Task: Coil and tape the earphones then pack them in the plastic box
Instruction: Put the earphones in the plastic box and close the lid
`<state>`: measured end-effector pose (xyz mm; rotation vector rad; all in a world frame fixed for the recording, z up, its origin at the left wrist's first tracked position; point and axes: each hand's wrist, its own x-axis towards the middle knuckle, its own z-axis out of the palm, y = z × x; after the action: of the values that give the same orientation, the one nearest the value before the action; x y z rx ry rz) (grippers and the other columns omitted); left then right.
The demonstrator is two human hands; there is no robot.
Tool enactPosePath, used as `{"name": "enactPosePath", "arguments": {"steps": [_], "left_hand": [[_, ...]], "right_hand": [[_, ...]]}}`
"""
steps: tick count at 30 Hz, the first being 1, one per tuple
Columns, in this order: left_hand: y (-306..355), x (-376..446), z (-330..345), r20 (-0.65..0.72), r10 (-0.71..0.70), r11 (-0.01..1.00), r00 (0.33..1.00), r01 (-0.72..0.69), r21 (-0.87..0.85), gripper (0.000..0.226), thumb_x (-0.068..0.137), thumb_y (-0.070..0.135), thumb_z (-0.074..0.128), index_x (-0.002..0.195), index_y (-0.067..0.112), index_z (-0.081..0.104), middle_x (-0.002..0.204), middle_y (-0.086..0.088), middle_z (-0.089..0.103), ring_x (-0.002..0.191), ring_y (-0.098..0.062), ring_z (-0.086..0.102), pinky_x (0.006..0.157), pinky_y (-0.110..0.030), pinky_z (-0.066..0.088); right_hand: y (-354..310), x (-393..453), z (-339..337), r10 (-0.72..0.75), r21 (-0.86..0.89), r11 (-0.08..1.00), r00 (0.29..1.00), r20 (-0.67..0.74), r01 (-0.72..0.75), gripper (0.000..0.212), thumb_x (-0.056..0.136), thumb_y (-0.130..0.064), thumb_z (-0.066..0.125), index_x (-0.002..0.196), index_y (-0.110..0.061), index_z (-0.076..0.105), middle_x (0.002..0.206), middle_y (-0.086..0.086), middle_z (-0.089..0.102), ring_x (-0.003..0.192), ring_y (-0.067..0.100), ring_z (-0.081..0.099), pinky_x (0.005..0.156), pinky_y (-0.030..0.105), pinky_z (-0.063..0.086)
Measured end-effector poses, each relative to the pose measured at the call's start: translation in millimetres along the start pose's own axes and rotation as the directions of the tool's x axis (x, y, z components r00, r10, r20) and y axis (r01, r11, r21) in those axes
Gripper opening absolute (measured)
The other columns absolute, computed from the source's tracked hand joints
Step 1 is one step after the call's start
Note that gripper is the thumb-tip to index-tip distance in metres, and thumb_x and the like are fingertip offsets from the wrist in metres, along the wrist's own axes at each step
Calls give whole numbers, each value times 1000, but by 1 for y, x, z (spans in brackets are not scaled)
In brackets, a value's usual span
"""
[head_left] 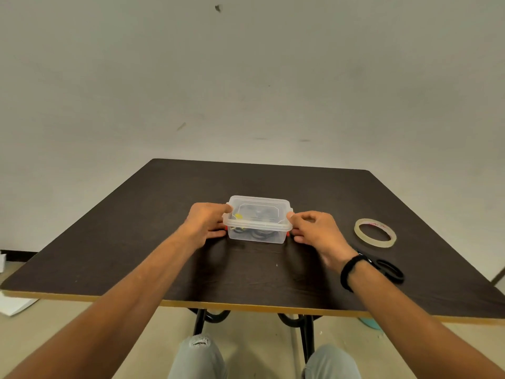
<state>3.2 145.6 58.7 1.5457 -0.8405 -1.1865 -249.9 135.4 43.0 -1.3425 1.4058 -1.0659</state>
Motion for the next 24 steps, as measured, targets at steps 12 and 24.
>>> {"name": "enactPosePath", "arguments": {"steps": [12,24], "left_hand": [[-3,6,0,-220,201,966,955,-156,205,22,79,28,91,91,13,80,92,-10,78,80,-22,70,81,-39,64],[-6,-25,22,-259,476,823,840,-322,468,20,91,24,77,104,10,83,95,-8,80,88,-23,74,88,-40,61]], "right_hand": [[-17,18,3,183,46,983,975,-126,-179,33,80,-23,94,97,0,76,96,15,78,72,17,70,73,35,66],[-14,9,23,-223,-402,911,934,-279,97,32,93,-25,73,72,-2,77,72,17,74,66,32,71,69,50,64]]}}
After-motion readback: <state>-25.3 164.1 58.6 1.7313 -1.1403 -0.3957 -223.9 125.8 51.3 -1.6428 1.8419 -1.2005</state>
